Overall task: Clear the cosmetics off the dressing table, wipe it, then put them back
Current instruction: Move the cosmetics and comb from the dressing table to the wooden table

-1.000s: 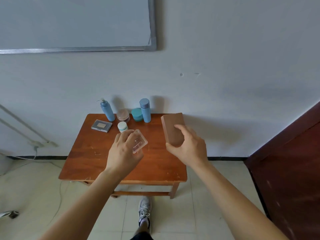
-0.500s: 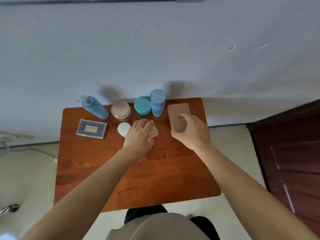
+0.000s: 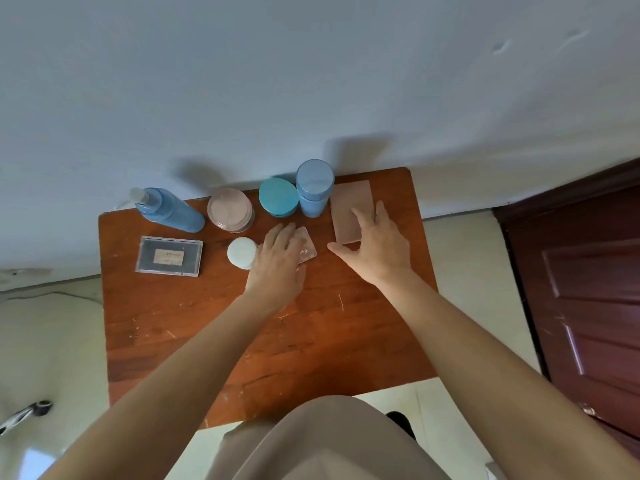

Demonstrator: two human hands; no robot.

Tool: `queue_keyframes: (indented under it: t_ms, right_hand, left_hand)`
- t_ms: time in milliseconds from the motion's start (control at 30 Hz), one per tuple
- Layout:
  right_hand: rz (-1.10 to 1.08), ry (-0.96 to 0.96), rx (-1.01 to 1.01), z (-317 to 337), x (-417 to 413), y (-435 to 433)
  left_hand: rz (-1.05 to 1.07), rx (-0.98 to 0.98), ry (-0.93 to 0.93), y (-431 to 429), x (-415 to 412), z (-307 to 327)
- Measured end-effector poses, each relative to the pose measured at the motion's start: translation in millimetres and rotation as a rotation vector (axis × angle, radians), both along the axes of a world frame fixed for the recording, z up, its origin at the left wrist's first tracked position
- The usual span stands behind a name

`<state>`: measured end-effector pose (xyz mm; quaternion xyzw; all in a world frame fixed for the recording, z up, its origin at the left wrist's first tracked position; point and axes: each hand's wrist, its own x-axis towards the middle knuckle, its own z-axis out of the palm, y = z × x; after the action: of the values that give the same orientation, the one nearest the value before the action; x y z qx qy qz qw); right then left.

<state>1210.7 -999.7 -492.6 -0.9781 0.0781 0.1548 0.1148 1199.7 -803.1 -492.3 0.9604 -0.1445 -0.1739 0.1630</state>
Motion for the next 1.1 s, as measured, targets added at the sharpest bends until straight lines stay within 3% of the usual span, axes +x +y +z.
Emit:
queue_keyframes:
  t_ms: [267,433,567,700,933,1100]
  right_hand:
    - [-0.186,-0.356,0.017,80.0,-82.8,-92.9]
    - [-0.333,-0.604,-0.096,146.3,-190.6,-181.9]
    - [-0.436,-0.747,-0.233,184.5,-301.9,-237.0]
    - [-0.666,-0.845,-0.374,210.5,-451.9,-277.4]
    - [-1.176,-0.868,-0.590,230.1,-772.0,-308.2]
    - [-1.467,-0.808,-0.634,217.6,-916.0,-300.4]
  left_hand:
    - [-0.043,-0.250,-0.343,-44.5,-35.1,61.1]
    - [-0.183,-0.423,-0.535,-135.3,-55.6,132.6]
    - [-0.354,-0.466,-0.620,-221.7,-117.3,184.0]
    - [-0.586,-0.538,-0.631,-317.0,-233.1,219.1]
    - [-1.048,-0.694,-0.512,-460.3,-513.8,252.9]
    - [-1.344,-0.679,-0.432,-514.3,-646.4,253.1]
